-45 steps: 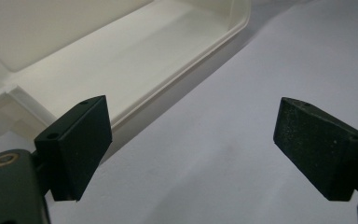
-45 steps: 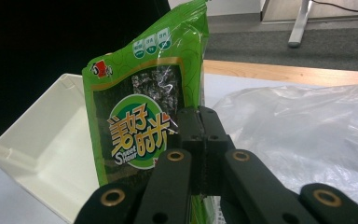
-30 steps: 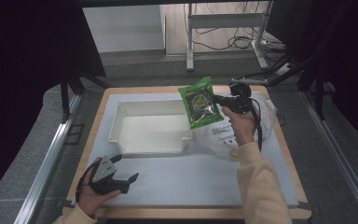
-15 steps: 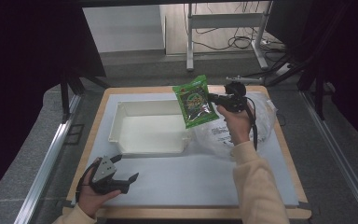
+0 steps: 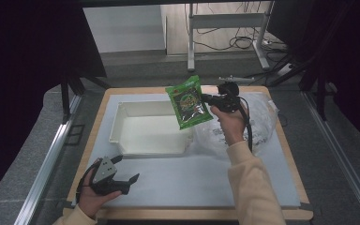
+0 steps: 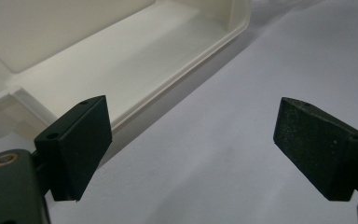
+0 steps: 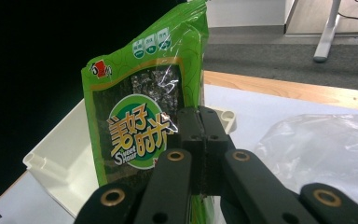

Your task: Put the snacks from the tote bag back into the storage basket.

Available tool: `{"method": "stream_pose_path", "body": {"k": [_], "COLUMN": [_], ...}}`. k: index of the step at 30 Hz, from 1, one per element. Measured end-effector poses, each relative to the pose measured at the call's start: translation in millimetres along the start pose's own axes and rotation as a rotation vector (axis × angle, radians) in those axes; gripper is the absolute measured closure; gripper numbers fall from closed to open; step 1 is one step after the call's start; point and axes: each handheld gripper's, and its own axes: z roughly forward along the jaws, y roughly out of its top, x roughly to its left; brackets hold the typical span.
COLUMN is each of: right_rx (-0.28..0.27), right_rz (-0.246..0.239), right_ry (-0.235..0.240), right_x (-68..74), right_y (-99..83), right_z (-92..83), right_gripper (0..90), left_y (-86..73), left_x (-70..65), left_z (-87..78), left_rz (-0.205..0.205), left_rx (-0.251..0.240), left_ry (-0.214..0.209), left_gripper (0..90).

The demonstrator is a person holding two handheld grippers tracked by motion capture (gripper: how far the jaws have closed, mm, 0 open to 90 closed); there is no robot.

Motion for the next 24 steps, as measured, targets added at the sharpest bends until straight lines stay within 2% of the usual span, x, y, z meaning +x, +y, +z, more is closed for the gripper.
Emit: {"method": "stream_pose_path", "body": {"k": [24], "right_rx": [0.018], "right_rz": [0.002], "right_ry": [0.043], "right_x": [18.7], "right_y": [-2.8], "right_z": [24.8], "right_gripper": [90.0], "left_y": [0.1], "left_x": [0.6], "left_z": [-0.2], "left_rz": [0.004], "left_rx": [0.000], "left_ry": [-0.001], "left_gripper": [11.3]}}
